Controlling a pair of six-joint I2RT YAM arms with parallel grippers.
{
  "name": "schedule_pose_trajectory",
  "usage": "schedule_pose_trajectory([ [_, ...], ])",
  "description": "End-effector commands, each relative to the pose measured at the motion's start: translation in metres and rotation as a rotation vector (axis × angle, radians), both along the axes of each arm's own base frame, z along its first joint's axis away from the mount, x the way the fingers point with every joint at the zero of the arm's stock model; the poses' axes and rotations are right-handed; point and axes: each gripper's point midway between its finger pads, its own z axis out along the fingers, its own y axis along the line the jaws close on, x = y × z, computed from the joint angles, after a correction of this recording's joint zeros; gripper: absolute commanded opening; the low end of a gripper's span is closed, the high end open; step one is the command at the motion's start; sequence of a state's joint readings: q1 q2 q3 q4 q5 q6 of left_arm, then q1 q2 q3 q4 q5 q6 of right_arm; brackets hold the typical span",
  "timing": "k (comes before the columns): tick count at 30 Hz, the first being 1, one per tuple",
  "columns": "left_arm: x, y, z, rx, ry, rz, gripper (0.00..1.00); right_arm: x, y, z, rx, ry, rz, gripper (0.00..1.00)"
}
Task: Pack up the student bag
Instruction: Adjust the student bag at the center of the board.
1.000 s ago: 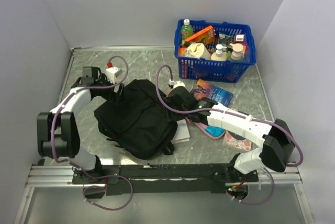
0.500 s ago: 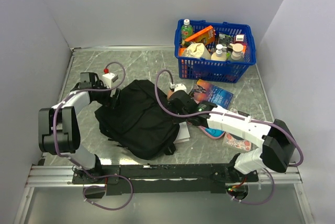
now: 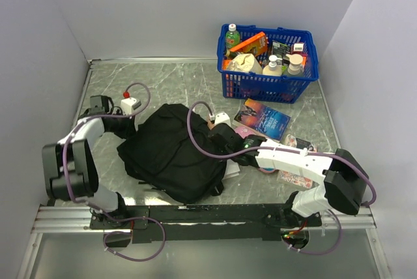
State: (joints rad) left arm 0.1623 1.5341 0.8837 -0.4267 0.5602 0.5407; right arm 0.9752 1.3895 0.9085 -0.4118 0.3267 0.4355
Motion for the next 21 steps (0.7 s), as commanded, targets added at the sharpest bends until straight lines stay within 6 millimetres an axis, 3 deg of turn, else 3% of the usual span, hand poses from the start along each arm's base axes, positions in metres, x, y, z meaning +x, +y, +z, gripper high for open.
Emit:
schedule_pose_trajectory([
  [1, -0.056, -0.015, 0.022, -0.074, 0.046, -0.102, 0.01, 0.001, 0.011, 0.015, 0.036, -0.075, 0.035, 0.0],
  [3, -0.072, -0.013, 0.031, -0.069, 0.047, -0.12, 0.01, 0.002, 0.022, 0.027, 0.071, -0.112, 0.066, 0.0],
  [7, -0.086, -0.011, 0.047, -0.052, 0.038, -0.141, 0.04, 0.001, 0.041, 0.055, 0.131, -0.186, 0.125, 0.0],
  [8, -0.086, -0.011, 0.05, -0.052, 0.034, -0.14, 0.14, 0.003, 0.044, 0.064, 0.145, -0.209, 0.14, 0.0],
  [9, -0.082, -0.01, 0.059, -0.047, 0.011, -0.136, 0.62, 0.002, 0.048, 0.068, 0.156, -0.214, 0.154, 0.0],
  [12, -0.073, -0.017, 0.081, -0.082, -0.051, -0.167, 0.89, 0.003, 0.057, 0.081, 0.182, -0.239, 0.184, 0.0],
  [16, -0.065, -0.047, 0.113, -0.233, -0.202, -0.339, 0.99, 0.0, 0.064, 0.088, 0.197, -0.258, 0.217, 0.0],
  [21, -0.038, -0.069, 0.117, -0.241, -0.311, -0.508, 0.97, -0.013, 0.072, 0.101, 0.219, -0.31, 0.274, 0.0],
])
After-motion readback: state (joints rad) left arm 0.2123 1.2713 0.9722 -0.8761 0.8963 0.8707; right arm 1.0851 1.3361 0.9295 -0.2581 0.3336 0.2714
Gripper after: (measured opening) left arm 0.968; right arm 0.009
